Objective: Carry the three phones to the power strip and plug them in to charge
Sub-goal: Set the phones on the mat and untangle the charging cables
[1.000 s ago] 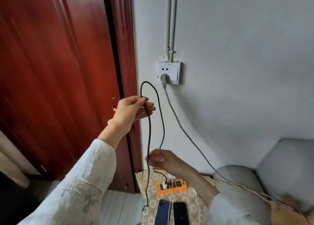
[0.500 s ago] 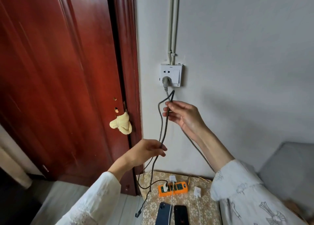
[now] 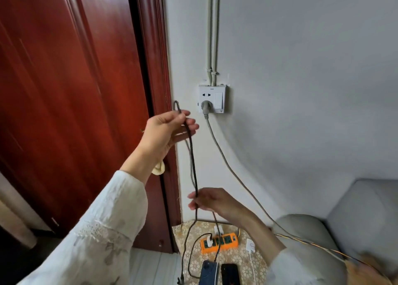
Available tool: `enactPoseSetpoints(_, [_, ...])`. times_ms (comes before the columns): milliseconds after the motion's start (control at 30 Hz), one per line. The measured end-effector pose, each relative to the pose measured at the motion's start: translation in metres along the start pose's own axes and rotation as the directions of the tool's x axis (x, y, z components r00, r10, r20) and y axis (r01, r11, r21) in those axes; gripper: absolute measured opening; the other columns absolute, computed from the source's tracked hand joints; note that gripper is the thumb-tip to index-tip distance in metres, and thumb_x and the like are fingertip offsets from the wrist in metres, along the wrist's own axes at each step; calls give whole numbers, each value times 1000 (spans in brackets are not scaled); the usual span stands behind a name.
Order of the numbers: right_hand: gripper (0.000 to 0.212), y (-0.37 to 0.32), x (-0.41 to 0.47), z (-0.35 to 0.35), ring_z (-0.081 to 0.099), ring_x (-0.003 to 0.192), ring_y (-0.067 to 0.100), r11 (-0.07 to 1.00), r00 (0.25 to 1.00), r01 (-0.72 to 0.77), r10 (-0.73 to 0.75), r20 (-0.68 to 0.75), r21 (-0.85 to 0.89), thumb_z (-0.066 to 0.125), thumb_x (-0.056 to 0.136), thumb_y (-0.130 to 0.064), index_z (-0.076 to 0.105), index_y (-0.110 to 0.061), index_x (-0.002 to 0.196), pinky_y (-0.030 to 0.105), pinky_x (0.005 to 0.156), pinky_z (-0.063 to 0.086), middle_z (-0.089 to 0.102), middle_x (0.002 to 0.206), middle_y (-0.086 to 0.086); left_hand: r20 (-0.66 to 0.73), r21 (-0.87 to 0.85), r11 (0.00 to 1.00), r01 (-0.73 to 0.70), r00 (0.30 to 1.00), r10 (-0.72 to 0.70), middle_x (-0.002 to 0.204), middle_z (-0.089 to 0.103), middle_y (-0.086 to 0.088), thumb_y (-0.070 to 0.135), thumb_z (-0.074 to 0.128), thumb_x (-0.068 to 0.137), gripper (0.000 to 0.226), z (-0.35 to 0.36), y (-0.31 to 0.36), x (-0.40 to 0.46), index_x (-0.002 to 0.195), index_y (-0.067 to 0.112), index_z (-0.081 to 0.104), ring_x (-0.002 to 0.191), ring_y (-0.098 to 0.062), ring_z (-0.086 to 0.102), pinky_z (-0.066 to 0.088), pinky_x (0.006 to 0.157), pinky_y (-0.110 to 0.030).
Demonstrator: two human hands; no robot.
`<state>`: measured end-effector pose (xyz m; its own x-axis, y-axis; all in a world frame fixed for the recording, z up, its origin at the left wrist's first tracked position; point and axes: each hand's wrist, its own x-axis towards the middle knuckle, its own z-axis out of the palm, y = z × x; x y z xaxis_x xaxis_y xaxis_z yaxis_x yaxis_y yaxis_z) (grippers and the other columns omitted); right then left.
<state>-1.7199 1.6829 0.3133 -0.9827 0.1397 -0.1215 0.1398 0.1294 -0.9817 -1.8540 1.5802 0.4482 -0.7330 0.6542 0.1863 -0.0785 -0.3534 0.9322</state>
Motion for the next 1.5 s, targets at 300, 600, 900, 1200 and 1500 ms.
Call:
enactPoseSetpoints(300, [26,-5,-5,-34,49,53,4,991,950,85,-111,-294,-100,48,93,-8,67,-21,82,13,56,43,53,66,-2,-275,813,567,134,946,171,61,70,-5,44,50,88,44,-41,-17,-31,62,13,66,56,-11,66,56,65,-31])
enactPoseSetpoints(600, [27,-23,8,-29,42,51,3,930,933,164,-255,-254,-329,49,93,-15,67,-31,80,16,52,34,60,67,3,221,900,424,-103,945,-240,98,69,-9,18,54,90,17,-35,-76,-61,106,16,61,87,-17,63,45,79,-26])
enactPoseSetpoints(900, [11,36,-8,-33,57,71,14,944,982,-91,32,-187,-317,58,88,-17,66,-10,84,28,71,48,62,77,4,-189,784,611,114,980,59,50,57,0,9,47,91,34,-69,-99,-72,62,21,59,48,-11,58,55,62,-25])
enactPoseSetpoints(1200, [17,54,-8,-10,60,68,3,926,975,-55,-31,-222,-374,62,86,-20,71,-11,95,13,64,48,66,79,-5,79,891,444,98,929,-363,97,60,8,25,53,90,30,-75,-129,-93,121,24,50,84,-8,57,44,76,-16])
enactPoseSetpoints(1500, [20,97,-20,-8,43,54,14,862,967,-229,148,-207,-453,59,87,-31,63,-20,71,26,51,29,55,60,0,51,803,594,54,986,-158,52,45,2,13,43,95,29,-87,-138,-112,72,3,58,50,-16,42,45,59,-36])
